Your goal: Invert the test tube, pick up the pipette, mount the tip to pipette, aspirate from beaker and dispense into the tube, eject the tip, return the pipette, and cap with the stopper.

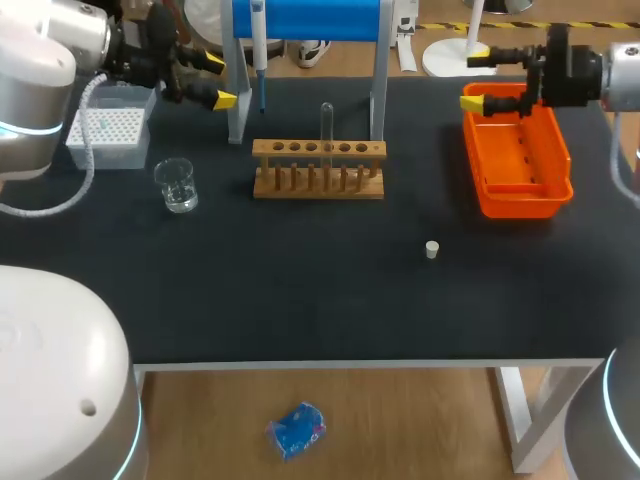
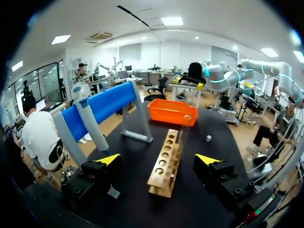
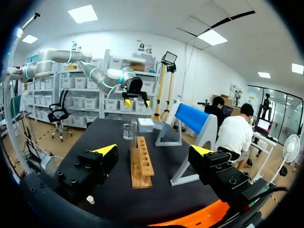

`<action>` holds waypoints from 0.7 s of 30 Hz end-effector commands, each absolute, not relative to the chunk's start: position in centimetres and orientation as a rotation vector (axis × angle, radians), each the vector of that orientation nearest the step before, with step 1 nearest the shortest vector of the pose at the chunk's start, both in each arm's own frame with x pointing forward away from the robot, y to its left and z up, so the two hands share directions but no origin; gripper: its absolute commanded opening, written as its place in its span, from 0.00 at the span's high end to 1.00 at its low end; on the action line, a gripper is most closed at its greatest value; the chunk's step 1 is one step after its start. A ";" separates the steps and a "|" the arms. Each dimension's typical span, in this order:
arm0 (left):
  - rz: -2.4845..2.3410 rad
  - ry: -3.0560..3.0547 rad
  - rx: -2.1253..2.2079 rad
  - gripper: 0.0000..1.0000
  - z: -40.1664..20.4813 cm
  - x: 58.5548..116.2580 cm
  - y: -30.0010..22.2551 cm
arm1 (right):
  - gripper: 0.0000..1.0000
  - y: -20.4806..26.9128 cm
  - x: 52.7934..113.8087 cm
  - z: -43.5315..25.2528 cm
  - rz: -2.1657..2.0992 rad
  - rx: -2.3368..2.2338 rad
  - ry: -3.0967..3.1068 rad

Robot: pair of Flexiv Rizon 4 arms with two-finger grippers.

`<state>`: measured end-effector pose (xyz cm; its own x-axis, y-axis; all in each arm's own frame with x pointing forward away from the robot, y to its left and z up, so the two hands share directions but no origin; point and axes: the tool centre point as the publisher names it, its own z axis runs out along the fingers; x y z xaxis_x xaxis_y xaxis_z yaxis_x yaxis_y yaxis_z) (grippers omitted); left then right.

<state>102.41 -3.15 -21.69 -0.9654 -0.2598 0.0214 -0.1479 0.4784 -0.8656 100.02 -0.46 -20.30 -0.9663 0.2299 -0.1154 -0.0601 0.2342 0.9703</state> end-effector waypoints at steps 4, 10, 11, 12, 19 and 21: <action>-1.519 2.648 -0.332 0.00 -21.4 102.8 -3.1 | 0.00 -0.9 100.3 -20.3 1.835 0.103 2.315; -1.506 2.637 -0.329 0.00 -21.2 102.7 -3.0 | 0.00 0.0 99.9 -20.7 1.858 0.102 2.320; -1.505 2.636 -0.334 0.00 -21.2 102.5 -3.1 | 0.00 0.4 99.9 -21.1 1.874 0.095 2.331; -1.504 2.636 -0.336 0.00 -21.3 102.3 -3.3 | 0.00 1.0 99.6 -21.5 1.897 0.087 2.342; -1.509 2.638 -0.343 0.00 -22.6 100.9 -4.8 | 0.00 4.4 97.6 -23.6 2.008 0.031 2.362; -1.524 2.628 -0.353 0.00 -22.9 100.6 -5.3 | 0.00 5.2 97.5 -23.8 2.022 0.015 2.360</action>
<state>101.16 -4.67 -22.49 -0.9738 -0.2217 0.0511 -0.1563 0.4888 -0.8583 96.70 4.44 -23.01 -0.9985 0.0502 -0.0210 -0.0124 0.1657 0.9861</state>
